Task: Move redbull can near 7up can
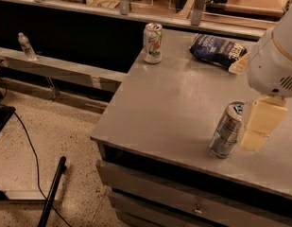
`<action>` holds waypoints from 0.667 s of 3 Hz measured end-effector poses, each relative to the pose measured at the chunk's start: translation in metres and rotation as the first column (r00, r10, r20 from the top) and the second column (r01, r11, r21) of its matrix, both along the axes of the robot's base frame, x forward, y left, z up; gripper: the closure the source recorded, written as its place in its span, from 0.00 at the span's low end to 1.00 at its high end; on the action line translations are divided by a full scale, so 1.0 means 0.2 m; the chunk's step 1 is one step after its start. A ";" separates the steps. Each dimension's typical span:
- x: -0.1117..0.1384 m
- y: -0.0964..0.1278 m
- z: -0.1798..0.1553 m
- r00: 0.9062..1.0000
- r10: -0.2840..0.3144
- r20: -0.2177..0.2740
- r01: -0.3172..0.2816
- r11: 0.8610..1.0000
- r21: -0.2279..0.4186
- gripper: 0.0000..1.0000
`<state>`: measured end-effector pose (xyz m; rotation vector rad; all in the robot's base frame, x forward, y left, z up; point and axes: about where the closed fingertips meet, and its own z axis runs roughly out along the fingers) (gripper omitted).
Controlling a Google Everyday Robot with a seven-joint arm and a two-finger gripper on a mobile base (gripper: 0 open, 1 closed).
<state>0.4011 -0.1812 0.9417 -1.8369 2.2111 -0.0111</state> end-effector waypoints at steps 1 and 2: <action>-0.03 0.04 -0.11 0.999 0.015 -0.038 -0.016 0.999 -0.044 0.11; -0.03 0.04 -0.12 0.999 0.015 -0.036 -0.017 0.999 -0.047 0.27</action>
Offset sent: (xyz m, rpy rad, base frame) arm -0.0061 0.0073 -0.0213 -0.0419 0.0361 0.0149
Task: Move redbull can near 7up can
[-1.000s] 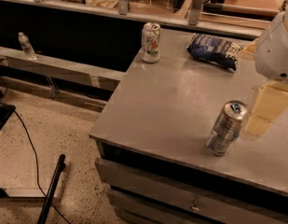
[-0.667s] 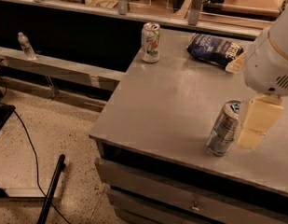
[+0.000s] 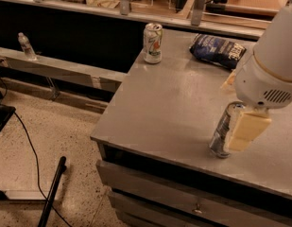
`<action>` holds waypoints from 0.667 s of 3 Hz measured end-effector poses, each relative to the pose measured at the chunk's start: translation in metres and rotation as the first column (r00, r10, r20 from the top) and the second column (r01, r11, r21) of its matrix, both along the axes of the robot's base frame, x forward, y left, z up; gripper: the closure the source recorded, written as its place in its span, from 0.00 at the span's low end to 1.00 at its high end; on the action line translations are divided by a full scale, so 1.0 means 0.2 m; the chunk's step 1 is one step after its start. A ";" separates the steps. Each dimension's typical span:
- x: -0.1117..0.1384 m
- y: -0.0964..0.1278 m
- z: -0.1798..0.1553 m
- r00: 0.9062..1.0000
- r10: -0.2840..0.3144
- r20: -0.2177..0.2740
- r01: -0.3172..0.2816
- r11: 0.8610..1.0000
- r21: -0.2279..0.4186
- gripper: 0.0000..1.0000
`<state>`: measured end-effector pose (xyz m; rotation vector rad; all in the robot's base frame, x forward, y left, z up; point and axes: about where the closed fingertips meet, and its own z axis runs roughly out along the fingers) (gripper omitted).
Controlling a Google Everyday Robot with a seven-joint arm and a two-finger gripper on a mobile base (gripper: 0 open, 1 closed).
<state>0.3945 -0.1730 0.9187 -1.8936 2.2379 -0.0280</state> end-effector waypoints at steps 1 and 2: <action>0.00 0.00 0.01 1.000 0.000 0.006 0.000 1.000 0.001 0.50; 0.01 0.00 0.01 1.000 0.008 0.002 -0.008 1.000 0.001 0.74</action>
Offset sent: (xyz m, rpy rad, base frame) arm 0.0049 -0.0034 0.0005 -0.0008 0.0220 0.0196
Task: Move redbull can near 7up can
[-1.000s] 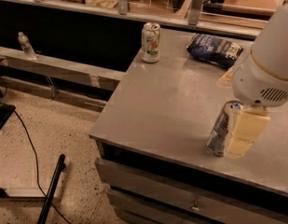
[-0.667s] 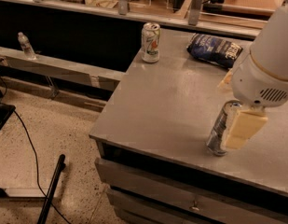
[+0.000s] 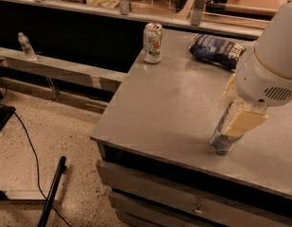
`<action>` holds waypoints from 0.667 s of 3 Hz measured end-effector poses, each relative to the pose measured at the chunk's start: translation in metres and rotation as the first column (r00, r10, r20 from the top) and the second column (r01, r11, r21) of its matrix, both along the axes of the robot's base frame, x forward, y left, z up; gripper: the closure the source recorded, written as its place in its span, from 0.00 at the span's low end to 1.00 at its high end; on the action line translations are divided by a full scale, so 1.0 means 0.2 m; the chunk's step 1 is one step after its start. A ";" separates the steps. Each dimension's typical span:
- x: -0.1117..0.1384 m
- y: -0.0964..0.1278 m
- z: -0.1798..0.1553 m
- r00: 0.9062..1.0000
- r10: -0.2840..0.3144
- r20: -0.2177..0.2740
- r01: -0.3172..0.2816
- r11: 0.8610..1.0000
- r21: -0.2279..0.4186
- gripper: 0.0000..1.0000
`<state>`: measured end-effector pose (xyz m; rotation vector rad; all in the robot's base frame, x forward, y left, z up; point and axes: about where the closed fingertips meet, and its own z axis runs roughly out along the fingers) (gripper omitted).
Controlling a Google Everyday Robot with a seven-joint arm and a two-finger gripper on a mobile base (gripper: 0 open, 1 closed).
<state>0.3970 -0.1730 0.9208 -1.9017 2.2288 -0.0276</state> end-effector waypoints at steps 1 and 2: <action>0.04 -0.01 0.05 1.000 0.011 0.014 -0.011 1.000 0.016 0.96; 0.12 -0.04 0.20 0.997 0.018 0.070 -0.020 0.999 0.037 1.00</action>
Offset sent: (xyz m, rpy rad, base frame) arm 0.0496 -0.0160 0.0906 0.0716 -0.1534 0.0251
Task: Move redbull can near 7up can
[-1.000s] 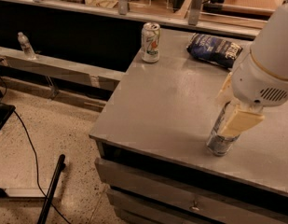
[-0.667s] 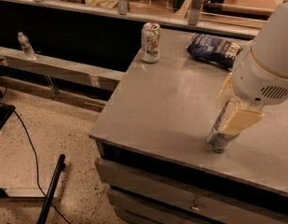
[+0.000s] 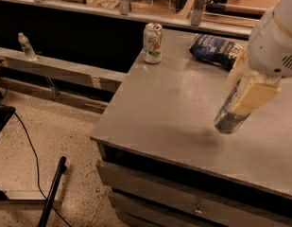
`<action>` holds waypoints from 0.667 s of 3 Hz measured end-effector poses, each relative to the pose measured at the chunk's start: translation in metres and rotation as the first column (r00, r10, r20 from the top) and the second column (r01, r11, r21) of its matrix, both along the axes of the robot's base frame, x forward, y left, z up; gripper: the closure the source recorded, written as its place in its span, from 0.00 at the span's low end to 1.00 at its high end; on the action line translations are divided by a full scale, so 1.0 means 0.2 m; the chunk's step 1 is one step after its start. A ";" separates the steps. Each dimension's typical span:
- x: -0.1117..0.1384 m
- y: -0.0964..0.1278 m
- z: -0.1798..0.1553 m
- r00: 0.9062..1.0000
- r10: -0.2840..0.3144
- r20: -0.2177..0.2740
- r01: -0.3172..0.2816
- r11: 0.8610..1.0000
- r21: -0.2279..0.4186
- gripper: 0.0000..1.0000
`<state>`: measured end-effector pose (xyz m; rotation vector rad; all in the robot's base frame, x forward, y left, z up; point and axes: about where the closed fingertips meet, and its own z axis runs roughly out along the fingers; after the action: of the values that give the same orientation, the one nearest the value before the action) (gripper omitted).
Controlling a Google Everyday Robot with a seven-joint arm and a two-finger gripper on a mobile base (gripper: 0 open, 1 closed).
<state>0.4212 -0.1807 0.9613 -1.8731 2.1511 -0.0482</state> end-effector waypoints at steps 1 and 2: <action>0.11 0.00 0.18 0.997 0.008 0.076 -0.011 0.999 0.032 1.00; 0.26 0.07 0.37 0.986 0.035 0.160 -0.047 0.996 0.070 1.00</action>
Offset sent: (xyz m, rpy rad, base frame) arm 0.0894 0.0270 0.1191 0.1204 -0.2418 0.0810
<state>0.4740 -0.1676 1.0361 -1.8070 1.9810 -0.1050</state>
